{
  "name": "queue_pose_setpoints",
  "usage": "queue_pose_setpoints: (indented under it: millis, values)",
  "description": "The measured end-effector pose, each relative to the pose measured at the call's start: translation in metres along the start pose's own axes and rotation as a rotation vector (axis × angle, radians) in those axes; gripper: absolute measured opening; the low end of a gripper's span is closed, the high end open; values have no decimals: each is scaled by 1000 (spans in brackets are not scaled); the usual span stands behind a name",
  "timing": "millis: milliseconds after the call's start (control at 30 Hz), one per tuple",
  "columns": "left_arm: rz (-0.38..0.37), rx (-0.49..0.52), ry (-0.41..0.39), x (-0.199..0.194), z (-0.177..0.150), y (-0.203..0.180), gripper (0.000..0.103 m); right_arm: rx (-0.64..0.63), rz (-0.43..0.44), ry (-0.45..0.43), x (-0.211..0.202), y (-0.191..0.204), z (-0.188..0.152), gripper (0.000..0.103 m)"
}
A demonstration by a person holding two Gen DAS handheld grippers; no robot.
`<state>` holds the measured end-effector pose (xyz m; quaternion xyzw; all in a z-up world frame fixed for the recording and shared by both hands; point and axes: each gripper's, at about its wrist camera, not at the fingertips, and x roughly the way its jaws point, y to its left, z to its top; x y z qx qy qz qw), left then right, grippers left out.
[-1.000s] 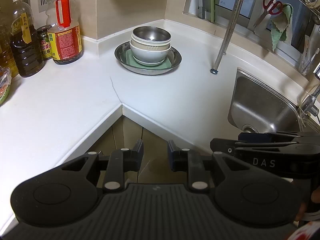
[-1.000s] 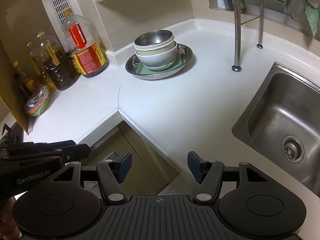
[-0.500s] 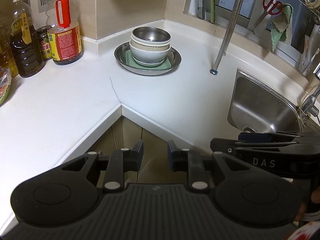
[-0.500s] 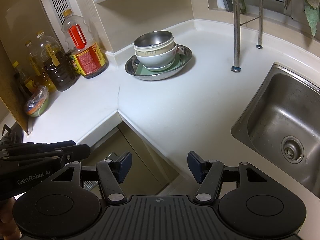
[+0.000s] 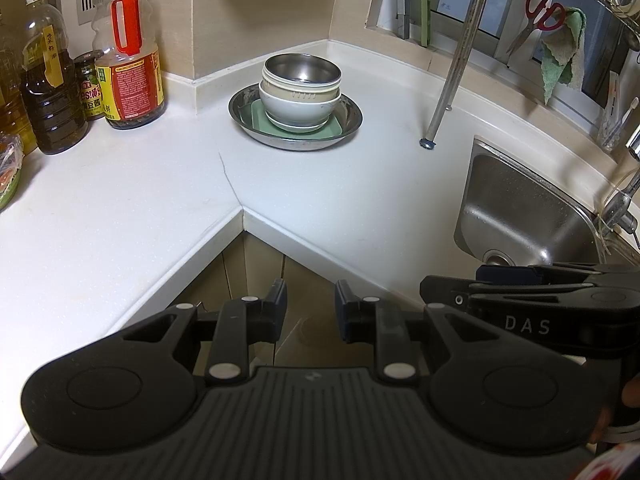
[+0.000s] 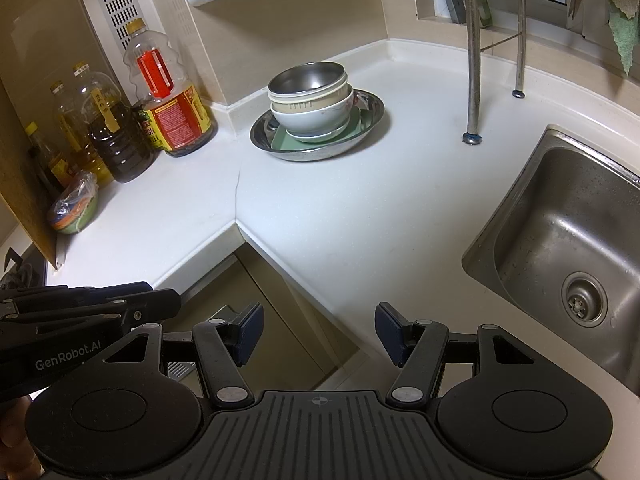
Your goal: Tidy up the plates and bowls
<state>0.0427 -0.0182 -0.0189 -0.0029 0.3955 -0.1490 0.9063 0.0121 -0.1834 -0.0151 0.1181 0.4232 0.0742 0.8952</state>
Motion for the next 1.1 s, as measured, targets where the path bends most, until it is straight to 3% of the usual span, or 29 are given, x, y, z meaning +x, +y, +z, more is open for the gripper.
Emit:
queue_pose_setpoints:
  millis: [1100]
  values:
    - [1, -10, -9, -2, 1, -2, 24, -2, 0, -4, 0, -1, 1, 62]
